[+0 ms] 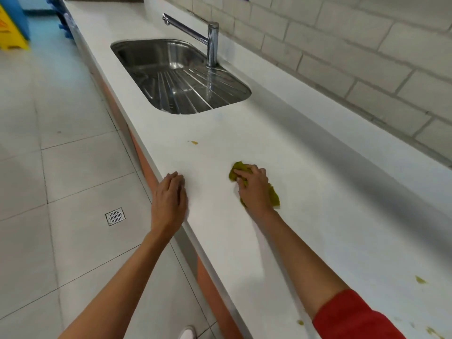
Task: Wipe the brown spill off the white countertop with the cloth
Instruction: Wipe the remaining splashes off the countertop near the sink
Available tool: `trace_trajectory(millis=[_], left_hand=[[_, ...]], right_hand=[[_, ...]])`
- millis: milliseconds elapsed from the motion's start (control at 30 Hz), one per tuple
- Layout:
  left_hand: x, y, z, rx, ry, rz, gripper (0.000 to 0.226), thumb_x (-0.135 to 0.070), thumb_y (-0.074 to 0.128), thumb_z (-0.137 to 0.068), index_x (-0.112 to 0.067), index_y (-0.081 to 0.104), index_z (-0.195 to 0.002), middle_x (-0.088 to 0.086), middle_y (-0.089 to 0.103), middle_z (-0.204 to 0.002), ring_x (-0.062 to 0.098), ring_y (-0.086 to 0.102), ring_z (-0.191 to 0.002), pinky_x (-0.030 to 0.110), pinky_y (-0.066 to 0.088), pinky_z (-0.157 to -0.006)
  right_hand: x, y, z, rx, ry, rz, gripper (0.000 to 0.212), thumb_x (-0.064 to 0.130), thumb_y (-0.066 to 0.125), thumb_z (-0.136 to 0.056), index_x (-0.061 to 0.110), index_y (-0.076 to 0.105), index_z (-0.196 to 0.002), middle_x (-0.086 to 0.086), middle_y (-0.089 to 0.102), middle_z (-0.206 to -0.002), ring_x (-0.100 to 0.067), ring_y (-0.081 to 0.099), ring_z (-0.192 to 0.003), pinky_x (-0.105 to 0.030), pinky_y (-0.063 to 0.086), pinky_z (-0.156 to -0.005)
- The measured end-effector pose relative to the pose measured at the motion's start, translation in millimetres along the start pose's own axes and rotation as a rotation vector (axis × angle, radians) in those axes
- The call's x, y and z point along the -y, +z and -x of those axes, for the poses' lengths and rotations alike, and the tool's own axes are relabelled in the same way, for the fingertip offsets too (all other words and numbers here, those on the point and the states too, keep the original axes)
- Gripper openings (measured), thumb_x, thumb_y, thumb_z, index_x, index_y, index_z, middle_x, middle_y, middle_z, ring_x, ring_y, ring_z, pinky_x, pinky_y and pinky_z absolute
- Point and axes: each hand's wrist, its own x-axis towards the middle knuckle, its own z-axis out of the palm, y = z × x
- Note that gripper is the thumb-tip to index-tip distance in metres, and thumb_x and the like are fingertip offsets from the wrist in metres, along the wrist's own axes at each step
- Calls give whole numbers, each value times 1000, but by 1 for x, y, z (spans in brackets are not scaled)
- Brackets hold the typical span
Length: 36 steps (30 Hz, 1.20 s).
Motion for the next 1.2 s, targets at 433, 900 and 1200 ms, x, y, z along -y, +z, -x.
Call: trace_trajectory(millis=[433, 900, 1200], left_hand=[[20, 8, -11, 50, -60, 7, 42, -16, 35, -98, -6, 40, -138, 9, 38, -148, 23, 26, -141, 37, 23, -115], [29, 5, -12, 121, -38, -139, 50, -26, 24, -95, -11, 34, -142, 5, 34, -151, 17, 23, -143, 39, 20, -118], [10, 3, -18, 133, -94, -185, 41, -13, 37, -96, -2, 40, -135, 15, 42, -143, 30, 32, -136, 40, 23, -113]], right_hand=[[-6, 7, -52, 12, -65, 6, 28, 12, 54, -90, 21, 67, -113, 0, 55, -124, -23, 44, -113, -37, 37, -100], [63, 54, -70, 340, -456, -62, 33, 7, 54, -87, 24, 67, -113, 0, 58, -127, -23, 47, -110, -31, 37, -96], [-11, -14, -12, 120, -135, -100, 31, 8, 54, -90, 23, 66, -114, 5, 57, -127, -19, 44, -113, -41, 37, -103]])
